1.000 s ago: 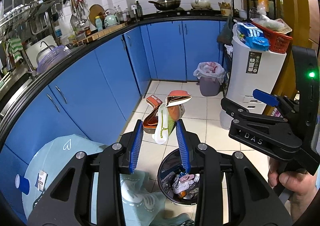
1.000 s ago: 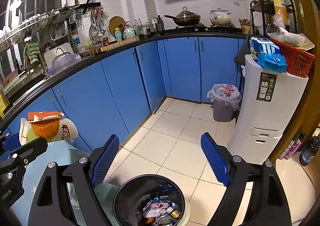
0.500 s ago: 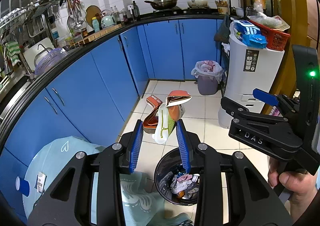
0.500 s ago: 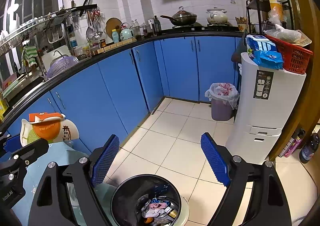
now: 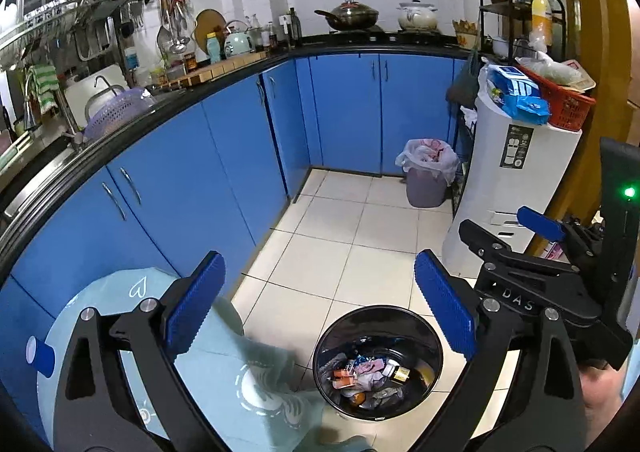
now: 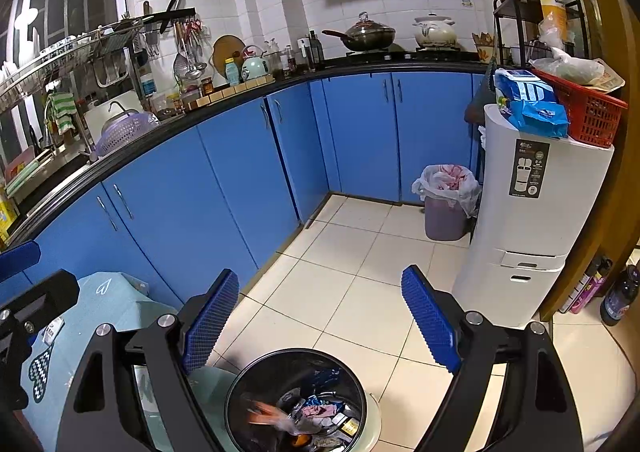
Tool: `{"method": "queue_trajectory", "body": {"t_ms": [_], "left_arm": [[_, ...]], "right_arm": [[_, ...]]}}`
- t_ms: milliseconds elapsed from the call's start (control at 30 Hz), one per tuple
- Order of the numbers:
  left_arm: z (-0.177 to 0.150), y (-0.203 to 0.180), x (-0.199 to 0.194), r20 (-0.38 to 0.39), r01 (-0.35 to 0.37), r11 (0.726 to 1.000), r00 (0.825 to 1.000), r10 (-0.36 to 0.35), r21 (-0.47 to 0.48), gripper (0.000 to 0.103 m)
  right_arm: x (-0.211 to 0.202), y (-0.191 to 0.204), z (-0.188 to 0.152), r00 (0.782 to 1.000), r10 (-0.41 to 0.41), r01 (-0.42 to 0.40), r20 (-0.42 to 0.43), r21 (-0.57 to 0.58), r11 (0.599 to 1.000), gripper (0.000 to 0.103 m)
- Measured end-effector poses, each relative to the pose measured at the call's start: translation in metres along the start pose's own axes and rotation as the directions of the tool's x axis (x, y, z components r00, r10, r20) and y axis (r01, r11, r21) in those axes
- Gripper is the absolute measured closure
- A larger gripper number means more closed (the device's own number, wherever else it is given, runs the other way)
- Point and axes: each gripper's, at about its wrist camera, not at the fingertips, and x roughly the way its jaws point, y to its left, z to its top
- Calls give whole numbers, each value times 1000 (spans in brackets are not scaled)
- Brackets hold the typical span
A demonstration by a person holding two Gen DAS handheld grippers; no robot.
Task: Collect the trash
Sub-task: 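Move both grippers back from the bin to the table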
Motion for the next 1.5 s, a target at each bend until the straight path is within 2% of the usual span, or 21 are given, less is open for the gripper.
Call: {"method": "queue_trajectory", "body": {"t_ms": [200, 333, 600, 800, 1000, 1233, 1500], "left_arm": [[-6, 20, -4, -7, -28, 999, 1000, 28, -31, 9], [-13, 50, -9, -14, -64, 995, 998, 63, -82, 9], [-36, 122, -27, -19, -159, 973, 987, 158, -169, 9], [-61, 186, -41, -38, -228, 941, 973, 226, -249, 9], [-89, 252, -60, -67, -290, 899, 957, 284, -329, 9], [-117, 308, -86, -74, -346, 852, 935, 346, -392, 9], [-151, 354, -107, -92, -374, 808, 922, 375, -455, 9]], "right_arm": [[-1, 20, 3, 1000, 12, -12, -1, -22, 1000, 21], [-1, 37, 5, 999, 36, -37, -7, -35, 999, 21], [6, 115, -3, 993, 113, -118, -41, -140, 983, 21], [9, 183, -9, 982, 182, -190, -55, -214, 958, 21], [12, 249, -17, 966, 244, -257, -81, -272, 927, 21], [11, 314, -30, 949, 295, -314, -107, -336, 888, 21], [6, 374, -46, 933, 333, -359, -135, -405, 841, 21]]}}
